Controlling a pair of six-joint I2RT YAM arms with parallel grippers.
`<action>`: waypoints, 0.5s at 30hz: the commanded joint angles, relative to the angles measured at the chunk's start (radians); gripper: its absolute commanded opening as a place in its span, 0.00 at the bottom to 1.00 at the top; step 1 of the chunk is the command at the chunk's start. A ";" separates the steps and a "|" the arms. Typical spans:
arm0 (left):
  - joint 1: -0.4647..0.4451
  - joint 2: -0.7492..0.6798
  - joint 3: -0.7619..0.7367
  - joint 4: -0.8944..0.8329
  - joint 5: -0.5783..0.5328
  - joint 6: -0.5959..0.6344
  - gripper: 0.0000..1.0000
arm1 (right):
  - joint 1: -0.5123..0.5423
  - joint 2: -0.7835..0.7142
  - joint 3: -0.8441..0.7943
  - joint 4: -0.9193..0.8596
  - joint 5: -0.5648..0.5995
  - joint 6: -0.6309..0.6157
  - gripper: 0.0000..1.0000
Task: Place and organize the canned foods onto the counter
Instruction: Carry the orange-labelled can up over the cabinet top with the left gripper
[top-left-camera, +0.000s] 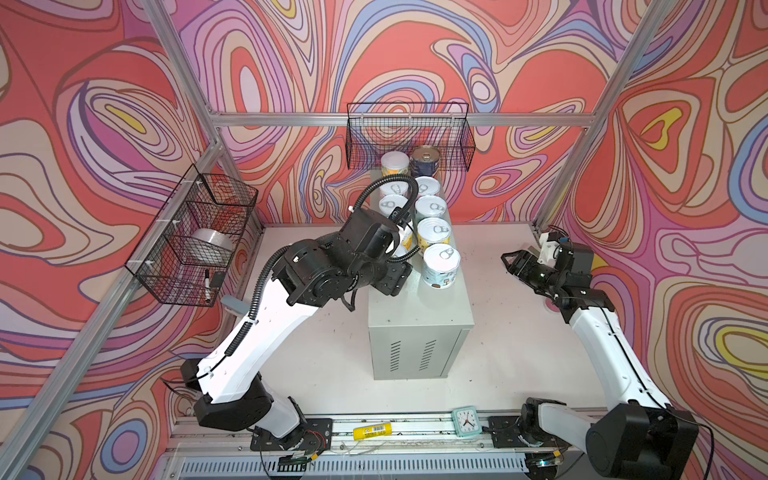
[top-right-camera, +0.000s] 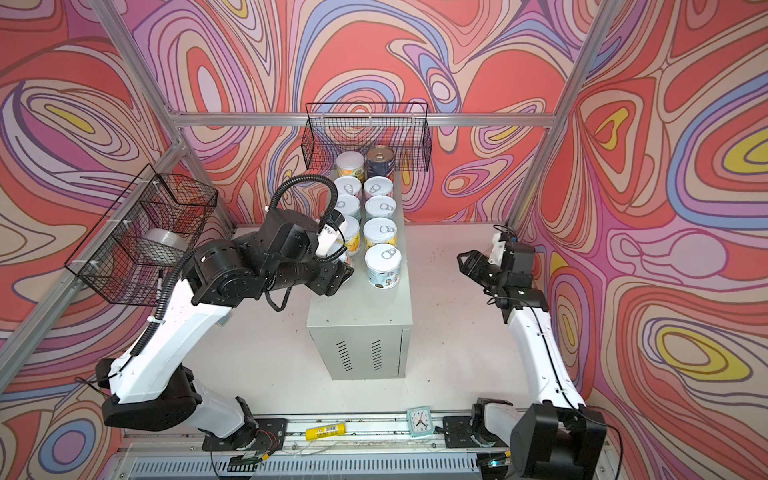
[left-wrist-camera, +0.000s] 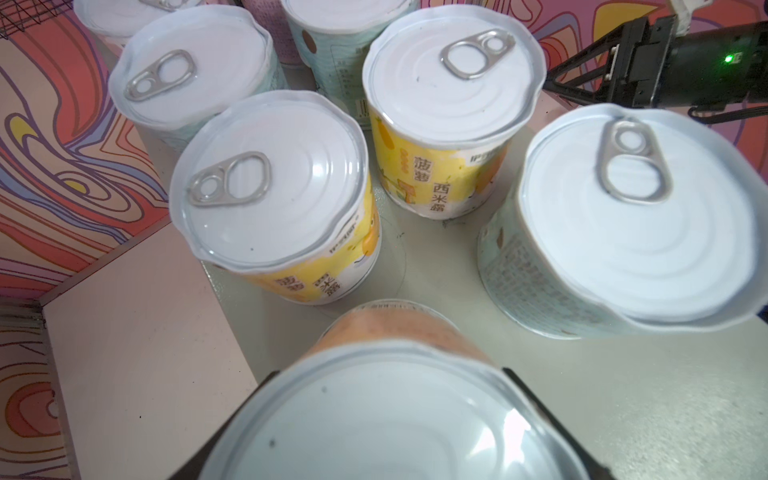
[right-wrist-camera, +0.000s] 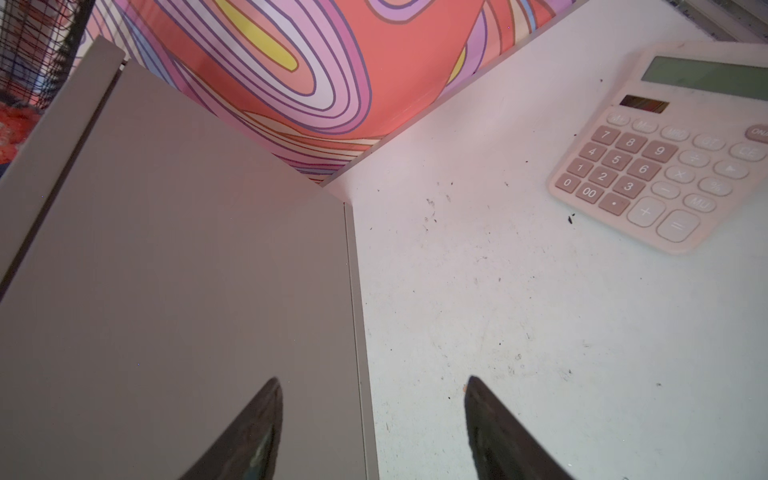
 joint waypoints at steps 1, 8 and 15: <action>-0.005 0.002 0.008 0.066 0.013 0.016 0.00 | 0.003 -0.019 -0.018 0.008 -0.057 -0.008 0.71; -0.006 0.017 0.002 0.089 0.050 0.019 0.00 | 0.003 -0.032 -0.031 0.006 -0.068 -0.012 0.70; -0.006 0.053 0.030 0.062 -0.004 0.013 0.07 | 0.003 -0.038 -0.040 0.016 -0.077 -0.009 0.68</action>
